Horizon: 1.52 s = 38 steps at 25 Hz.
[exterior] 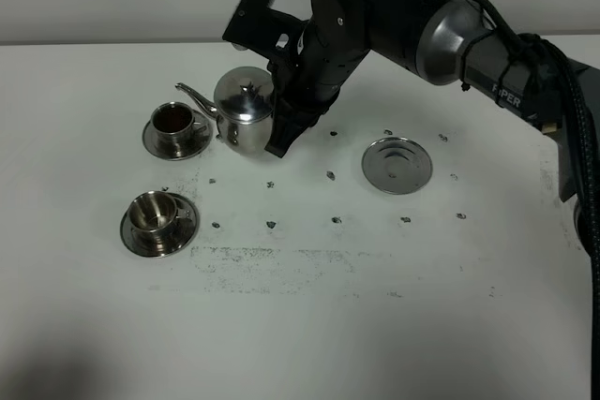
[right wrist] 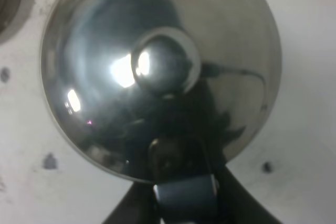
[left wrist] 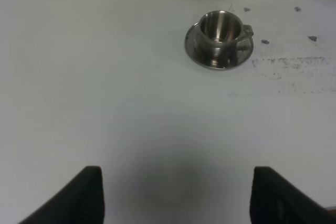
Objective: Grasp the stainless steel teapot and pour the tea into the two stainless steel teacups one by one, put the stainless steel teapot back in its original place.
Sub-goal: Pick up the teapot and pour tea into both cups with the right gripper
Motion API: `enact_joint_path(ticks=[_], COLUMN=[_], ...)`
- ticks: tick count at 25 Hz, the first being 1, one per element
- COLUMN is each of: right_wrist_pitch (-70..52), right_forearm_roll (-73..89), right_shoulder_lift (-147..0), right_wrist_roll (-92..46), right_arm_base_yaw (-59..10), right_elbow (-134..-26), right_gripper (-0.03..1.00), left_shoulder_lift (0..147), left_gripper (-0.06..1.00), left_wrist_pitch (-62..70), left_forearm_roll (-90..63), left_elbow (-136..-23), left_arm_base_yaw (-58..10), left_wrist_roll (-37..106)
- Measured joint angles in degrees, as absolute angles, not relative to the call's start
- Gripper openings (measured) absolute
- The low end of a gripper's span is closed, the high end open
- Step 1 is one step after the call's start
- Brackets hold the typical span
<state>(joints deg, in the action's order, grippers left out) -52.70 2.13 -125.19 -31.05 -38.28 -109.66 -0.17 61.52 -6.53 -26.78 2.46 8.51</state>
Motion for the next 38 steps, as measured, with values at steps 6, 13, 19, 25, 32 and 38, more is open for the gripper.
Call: enact_joint_path(ticks=[6,13,19,25,32,38], right_wrist_pitch=[-51.6,-51.6,-51.1,-50.5,-50.6,-51.1], right_forearm_roll=[2.1,2.5,1.7,0.0,-0.8,-0.9], right_shoulder_lift=[-125.2,-126.2,-128.5,-130.0,-130.6,-127.0], right_wrist_roll=[-20.3,-17.5,-17.5,-15.9,-15.4,-15.4], right_arm_base_yaw=[-38.9,-40.9,-41.6,-41.6,-41.6,-43.6], right_elbow=[-109.3,-109.3,-109.3,-109.3,-109.3,-108.0], right_gripper=[0.20,0.20,0.20,0.20,0.20,0.20], left_shoulder_lift=[-0.2,-0.2,-0.2,-0.2,-0.2,-0.2], left_gripper=[0.58,0.58,0.58,0.58,0.58,0.58], left_wrist_pitch=[61.5,61.5,61.5,61.5,61.5,61.5], left_forearm_roll=[-6.5,-6.5,-6.5,-6.5,-6.5,-6.5], left_elbow=[-26.8,-26.8,-26.8,-26.8,-26.8,-26.8], left_arm_base_yaw=[2.5,2.5,2.5,2.5,2.5,2.5], left_wrist_roll=[8.5,8.5,8.5,8.5,8.5,8.5])
